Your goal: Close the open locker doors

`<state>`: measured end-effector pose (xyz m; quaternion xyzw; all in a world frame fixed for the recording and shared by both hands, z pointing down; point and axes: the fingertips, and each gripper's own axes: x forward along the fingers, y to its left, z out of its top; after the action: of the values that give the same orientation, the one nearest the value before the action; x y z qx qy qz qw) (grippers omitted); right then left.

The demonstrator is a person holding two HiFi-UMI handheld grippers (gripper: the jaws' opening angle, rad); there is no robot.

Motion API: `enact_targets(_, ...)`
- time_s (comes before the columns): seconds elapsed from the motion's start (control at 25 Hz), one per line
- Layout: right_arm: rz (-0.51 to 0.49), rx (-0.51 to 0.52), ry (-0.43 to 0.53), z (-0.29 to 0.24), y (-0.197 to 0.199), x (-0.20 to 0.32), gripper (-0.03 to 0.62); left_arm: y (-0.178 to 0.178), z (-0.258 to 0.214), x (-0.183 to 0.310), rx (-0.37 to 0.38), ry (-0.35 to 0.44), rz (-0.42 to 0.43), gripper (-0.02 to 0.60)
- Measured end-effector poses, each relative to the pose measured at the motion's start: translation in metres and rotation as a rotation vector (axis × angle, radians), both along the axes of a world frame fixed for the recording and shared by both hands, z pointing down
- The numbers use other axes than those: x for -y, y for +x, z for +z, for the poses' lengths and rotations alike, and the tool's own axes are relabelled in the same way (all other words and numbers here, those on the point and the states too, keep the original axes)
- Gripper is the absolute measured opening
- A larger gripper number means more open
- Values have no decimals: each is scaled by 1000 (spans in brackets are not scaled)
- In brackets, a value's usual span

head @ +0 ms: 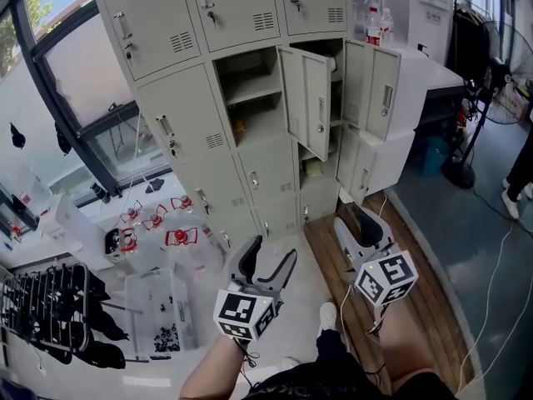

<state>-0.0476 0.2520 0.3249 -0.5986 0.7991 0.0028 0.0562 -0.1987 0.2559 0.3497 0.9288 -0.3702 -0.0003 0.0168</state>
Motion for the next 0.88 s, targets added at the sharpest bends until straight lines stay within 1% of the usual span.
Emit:
enact_targets(0.2, 6, 29, 2, 3, 27, 34, 161, 21, 3, 33, 11, -1, -2, 302)
enact_targets(0.48, 1, 42, 5, 3, 70, 107, 161, 66, 1, 102, 25, -1, -1, 302)
enact_targets(0.88, -16, 17, 12, -9, 129, 209, 161, 130, -7, 204, 2, -1, -4, 302)
